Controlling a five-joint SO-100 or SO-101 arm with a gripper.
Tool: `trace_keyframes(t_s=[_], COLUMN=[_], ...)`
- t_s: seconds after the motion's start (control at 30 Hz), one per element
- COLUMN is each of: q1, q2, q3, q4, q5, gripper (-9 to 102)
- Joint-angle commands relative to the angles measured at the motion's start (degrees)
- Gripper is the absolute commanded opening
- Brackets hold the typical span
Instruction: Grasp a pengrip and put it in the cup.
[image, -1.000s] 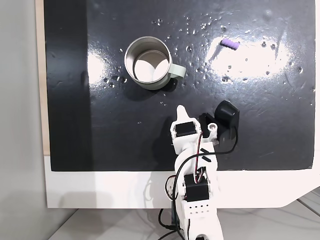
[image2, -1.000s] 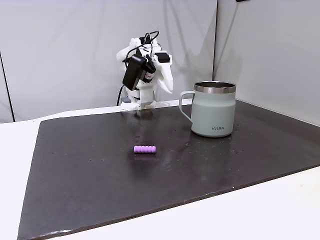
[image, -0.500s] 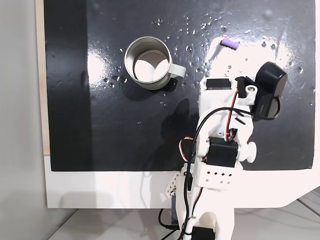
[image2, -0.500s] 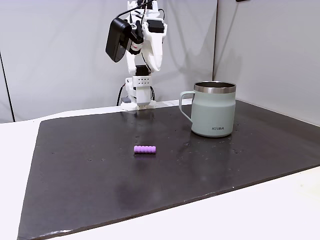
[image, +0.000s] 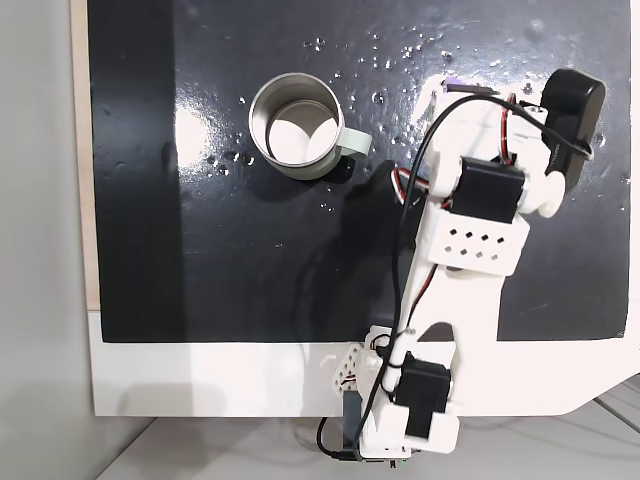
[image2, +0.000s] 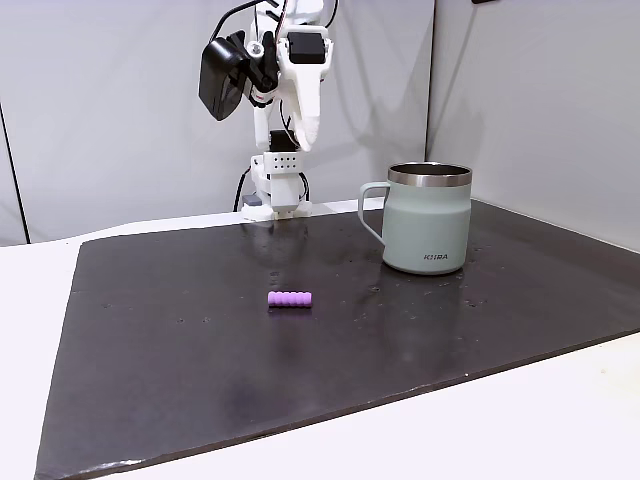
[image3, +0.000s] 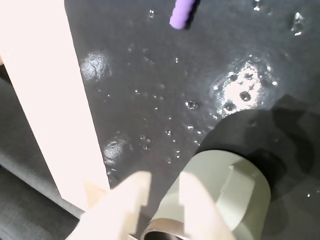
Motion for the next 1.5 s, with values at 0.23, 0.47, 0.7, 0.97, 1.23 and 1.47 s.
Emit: trace_keyframes(t_s=[0.23, 0.47, 0.7, 0.97, 1.23, 1.47], q1=[5.01, 6.06, 6.68, 6.24, 6.59, 5.80], q2=[-35.77, -44.21, -46.32, -52.21, -58.18, -60.91], q3=[-57.48, -63.28, -63.28, -63.28, -63.28, -63.28], q4=[20.30, 17.75, 12.39, 13.01, 13.71, 13.89], q5=[1.23, -0.53, -1.93, -2.02, -3.78, -3.96], gripper=[12, 13, 20, 30, 33, 33])
